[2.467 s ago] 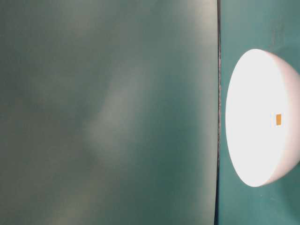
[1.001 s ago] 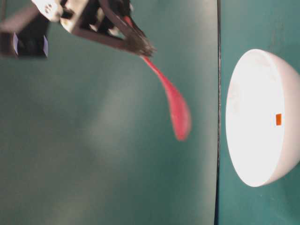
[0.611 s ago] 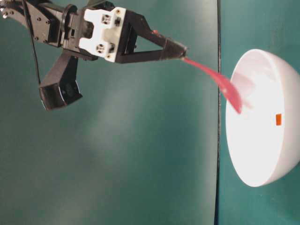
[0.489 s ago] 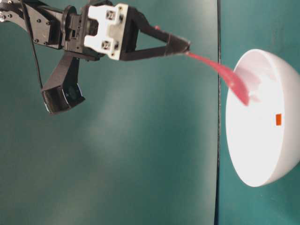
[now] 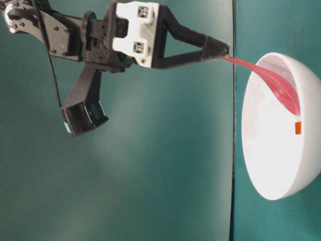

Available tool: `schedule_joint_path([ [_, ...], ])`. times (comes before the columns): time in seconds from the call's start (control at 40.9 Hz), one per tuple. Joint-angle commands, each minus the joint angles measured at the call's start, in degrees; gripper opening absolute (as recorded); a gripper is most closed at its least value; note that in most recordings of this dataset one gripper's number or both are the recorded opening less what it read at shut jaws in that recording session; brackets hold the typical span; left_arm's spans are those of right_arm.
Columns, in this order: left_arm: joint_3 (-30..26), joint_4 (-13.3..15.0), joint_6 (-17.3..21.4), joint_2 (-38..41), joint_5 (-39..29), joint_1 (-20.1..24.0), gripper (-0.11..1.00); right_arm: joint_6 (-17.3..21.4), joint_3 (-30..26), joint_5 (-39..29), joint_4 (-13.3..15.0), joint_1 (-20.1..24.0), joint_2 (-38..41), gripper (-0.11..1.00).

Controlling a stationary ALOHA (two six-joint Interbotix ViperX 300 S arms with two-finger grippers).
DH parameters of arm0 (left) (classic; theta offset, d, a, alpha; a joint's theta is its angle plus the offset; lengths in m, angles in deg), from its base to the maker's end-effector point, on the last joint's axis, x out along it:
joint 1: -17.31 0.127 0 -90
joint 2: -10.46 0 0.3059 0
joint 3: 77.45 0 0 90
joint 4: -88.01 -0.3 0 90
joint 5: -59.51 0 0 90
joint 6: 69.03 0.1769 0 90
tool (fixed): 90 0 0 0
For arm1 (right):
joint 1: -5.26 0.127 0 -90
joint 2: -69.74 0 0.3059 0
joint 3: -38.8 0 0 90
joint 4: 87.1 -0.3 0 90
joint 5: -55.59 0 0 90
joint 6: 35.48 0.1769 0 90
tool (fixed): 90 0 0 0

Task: Grip the spoon and scoop the red block from the bowl with right arm.
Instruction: 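Lower the spoon bowl into the white bowl beside the red cube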

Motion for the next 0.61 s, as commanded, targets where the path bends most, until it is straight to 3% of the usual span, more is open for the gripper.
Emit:
schedule_joint_path([
  [0.0,-1.76,-0.09,0.09,0.18,0.53,0.18,0.0,0.0,-1.32,1.23,0.44,0.18,-0.26,0.23],
  [0.586,-1.76,-0.09,0.26,0.18,0.53,0.18,0.0,0.09,-1.58,9.14,0.44,2.11,2.46,0.23],
])
